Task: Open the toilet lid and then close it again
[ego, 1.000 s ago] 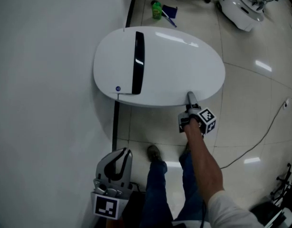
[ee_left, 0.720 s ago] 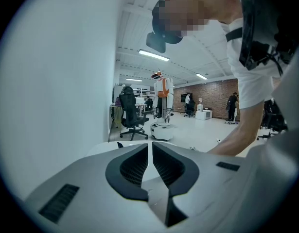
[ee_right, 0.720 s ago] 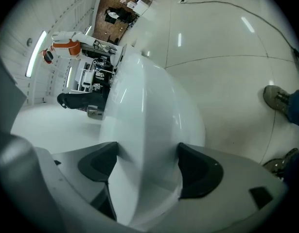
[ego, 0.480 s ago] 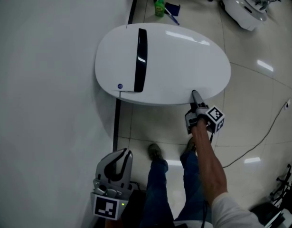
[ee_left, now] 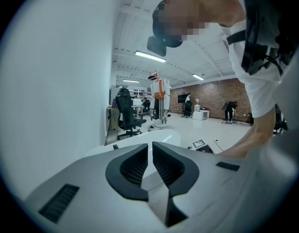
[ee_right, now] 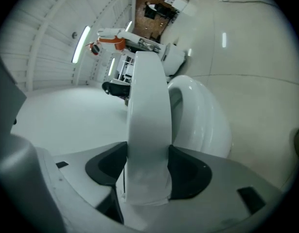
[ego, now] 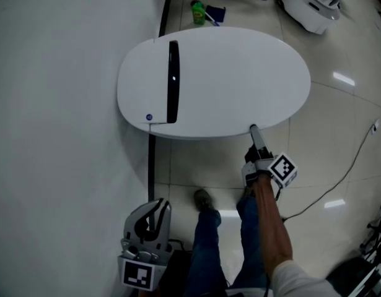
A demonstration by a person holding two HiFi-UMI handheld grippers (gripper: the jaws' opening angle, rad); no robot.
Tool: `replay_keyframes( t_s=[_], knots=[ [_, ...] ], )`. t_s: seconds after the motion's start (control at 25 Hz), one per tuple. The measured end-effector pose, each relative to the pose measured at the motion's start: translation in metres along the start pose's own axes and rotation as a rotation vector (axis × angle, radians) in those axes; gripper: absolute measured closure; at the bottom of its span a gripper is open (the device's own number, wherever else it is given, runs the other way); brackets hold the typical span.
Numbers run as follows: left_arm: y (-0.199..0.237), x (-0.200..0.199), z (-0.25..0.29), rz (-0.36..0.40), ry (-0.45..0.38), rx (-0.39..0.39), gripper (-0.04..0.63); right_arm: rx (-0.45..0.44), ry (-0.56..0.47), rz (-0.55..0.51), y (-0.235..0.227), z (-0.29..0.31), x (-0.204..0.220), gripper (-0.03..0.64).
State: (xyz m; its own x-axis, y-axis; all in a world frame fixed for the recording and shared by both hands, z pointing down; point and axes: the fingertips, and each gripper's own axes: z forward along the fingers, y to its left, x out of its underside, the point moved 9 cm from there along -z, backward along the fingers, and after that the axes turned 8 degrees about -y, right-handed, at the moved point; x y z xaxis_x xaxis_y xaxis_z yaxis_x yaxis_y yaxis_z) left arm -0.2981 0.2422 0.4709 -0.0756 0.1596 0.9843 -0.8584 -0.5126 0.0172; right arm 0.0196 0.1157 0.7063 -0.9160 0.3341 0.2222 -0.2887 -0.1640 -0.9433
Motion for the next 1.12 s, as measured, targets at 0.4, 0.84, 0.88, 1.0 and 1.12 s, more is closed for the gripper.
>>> replay_keyframes(
  t_s=[0.4, 0.84, 0.88, 1.0, 1.12],
  knots=[
    [-0.01, -0.031, -0.009, -0.001, -0.067, -0.013, 0.574, -0.137, 0.02, -0.403, 0.118, -0.037, 0.0, 0.517],
    [-0.023, -0.076, -0.044, 0.011, -0.145, -0.096, 0.574, -0.377, 0.238, -0.87, 0.249, -0.025, 0.042, 0.534],
    [-0.022, -0.078, -0.048, 0.011, -0.146, -0.111, 0.574, -0.401, 0.257, -0.918, 0.261, -0.022, 0.05, 0.541],
    [-0.017, -0.086, -0.062, 0.018, -0.157, -0.16, 0.574, -0.463, 0.317, -1.039, 0.291, -0.011, 0.075, 0.561],
    [-0.01, -0.097, -0.078, 0.023, -0.182, -0.209, 0.574, -0.514, 0.382, -1.138, 0.319, 0.002, 0.102, 0.575]
  ],
)
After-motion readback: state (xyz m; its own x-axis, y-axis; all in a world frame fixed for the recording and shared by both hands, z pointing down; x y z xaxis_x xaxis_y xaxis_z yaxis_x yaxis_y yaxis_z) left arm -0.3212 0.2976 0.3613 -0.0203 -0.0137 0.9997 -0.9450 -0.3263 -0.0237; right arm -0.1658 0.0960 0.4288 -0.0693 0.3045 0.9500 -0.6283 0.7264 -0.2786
